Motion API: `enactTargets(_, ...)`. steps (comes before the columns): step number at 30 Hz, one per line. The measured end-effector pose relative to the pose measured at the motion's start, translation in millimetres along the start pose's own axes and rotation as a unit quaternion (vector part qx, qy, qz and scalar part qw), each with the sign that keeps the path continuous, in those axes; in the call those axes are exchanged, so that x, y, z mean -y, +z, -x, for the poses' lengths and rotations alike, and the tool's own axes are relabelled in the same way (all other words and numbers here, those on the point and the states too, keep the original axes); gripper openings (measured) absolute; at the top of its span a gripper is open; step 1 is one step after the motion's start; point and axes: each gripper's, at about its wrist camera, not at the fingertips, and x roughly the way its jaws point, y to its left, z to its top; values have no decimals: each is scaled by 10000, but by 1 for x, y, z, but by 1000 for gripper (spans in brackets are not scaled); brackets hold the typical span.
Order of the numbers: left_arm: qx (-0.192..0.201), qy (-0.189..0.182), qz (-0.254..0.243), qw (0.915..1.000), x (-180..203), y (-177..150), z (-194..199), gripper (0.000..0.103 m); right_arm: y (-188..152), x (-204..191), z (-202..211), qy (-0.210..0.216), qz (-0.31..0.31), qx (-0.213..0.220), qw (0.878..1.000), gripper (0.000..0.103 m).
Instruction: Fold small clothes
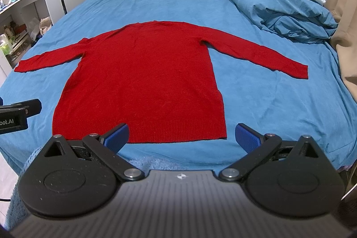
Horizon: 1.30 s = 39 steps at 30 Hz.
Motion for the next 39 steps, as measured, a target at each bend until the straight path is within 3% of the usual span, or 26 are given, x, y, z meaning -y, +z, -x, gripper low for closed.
enactTargets(39, 92, 24, 71, 9999, -3, 1, 10, 103, 0, -1, 0, -9, 3, 5, 10000, 103)
